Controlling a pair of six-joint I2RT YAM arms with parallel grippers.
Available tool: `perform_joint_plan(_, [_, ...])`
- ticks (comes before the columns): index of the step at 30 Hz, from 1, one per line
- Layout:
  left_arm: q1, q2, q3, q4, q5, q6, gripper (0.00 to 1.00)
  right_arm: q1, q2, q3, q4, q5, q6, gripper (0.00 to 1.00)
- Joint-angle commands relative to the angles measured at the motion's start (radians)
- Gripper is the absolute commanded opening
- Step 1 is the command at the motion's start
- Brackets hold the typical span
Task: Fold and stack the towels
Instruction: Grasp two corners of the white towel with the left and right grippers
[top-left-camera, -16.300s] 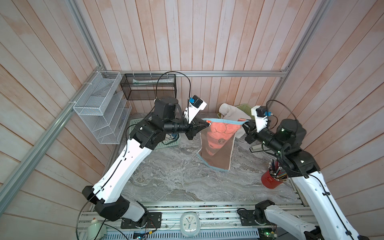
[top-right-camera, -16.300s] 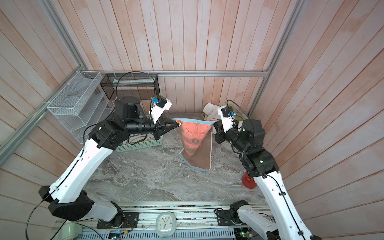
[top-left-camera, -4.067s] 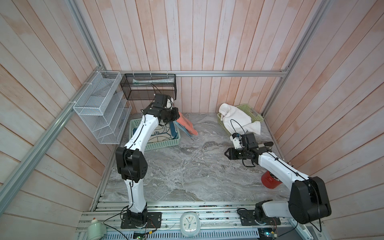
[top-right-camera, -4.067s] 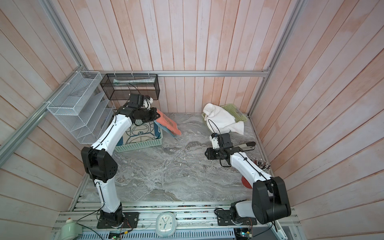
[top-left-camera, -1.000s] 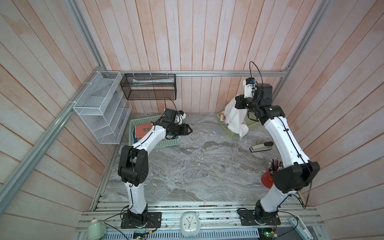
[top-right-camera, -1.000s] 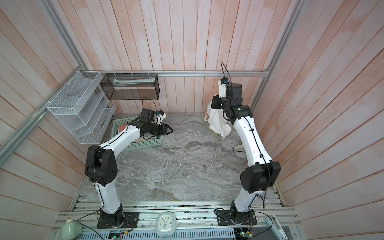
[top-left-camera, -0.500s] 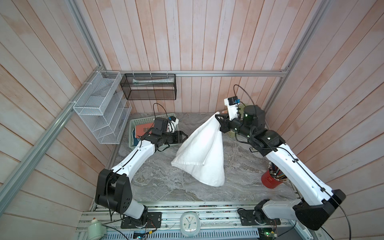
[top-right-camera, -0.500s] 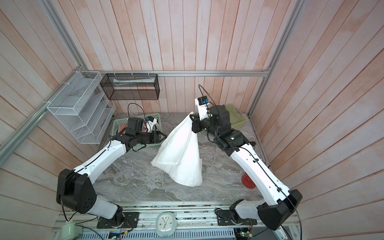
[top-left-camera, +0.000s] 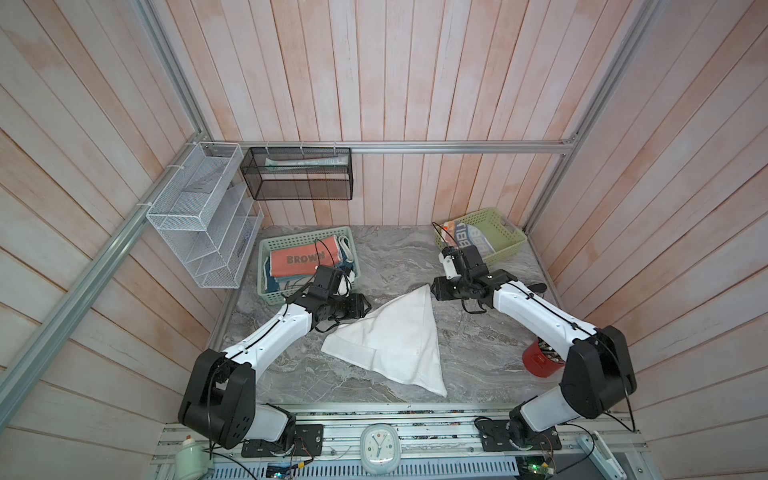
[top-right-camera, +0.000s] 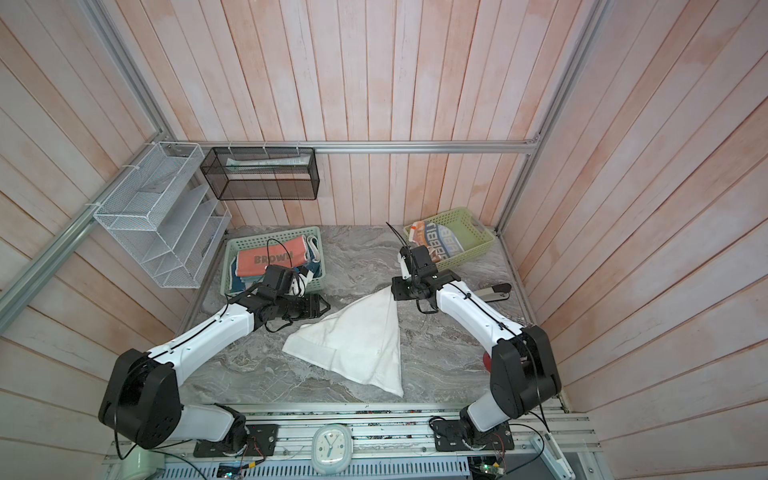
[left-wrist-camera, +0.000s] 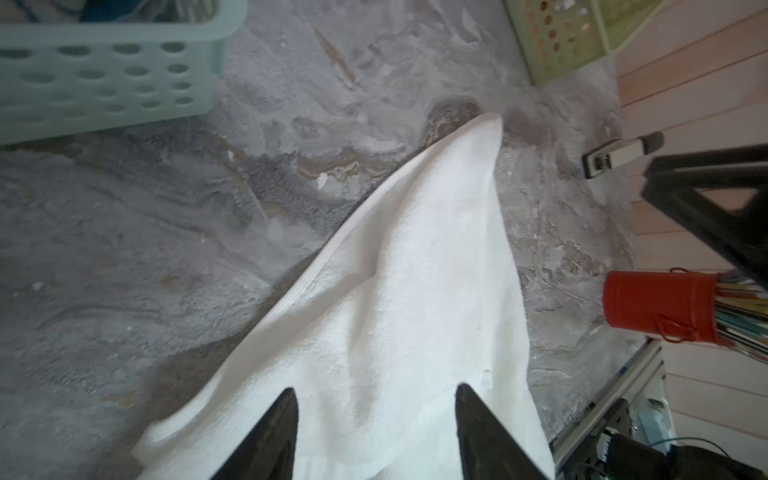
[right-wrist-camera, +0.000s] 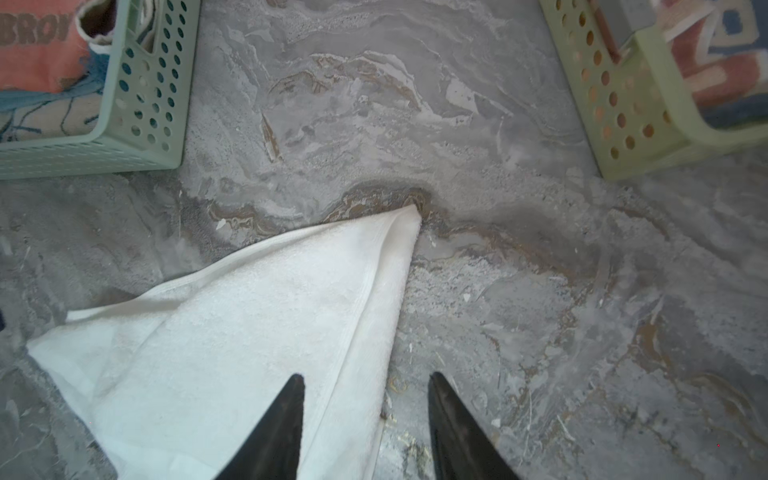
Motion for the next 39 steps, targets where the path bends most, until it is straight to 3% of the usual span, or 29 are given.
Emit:
perform_joint_plan(1, [0.003,-0.031,-0.048,-0.067,-0.241,-0.135,0.65,0.061,-0.073,-0.072,0.030,-0.056,0.065,0.51])
perform_joint_plan(4, [0.007,-0.122,-0.138,-0.085,-0.350,-0.282,0.68,0.159,-0.098,-0.135,0.035,-0.062,0.072,0.53])
perform_joint_plan(8, [0.020,-0.238,-0.255,-0.092,-0.384,-0.440,0.68,0.288,-0.085,-0.184,0.023,-0.047,0.003,0.56])
perform_joint_plan(15, [0.050,-0.248,-0.338,-0.111,-0.196,-0.586,0.68,0.410,0.060,-0.159,-0.068,0.116,-0.198,0.63])
perform_joint_plan(25, [0.131,-0.189,-0.392,-0.037,-0.036,-0.650,0.69,0.440,0.167,-0.148,-0.054,0.156,-0.329,0.63])
perform_joint_plan(31, [0.195,-0.194,-0.438,0.021,0.016,-0.700,0.68,0.440,0.165,-0.151,-0.032,0.208,-0.346,0.49])
perform_joint_plan(36, [0.299,-0.219,-0.480,0.043,0.098,-0.711,0.67,0.441,0.108,-0.160,0.008,0.231,-0.350,0.14])
perform_joint_plan(39, [0.309,-0.264,-0.494,0.046,0.095,-0.756,0.67,0.443,0.064,-0.157,0.028,0.256,-0.357,0.01])
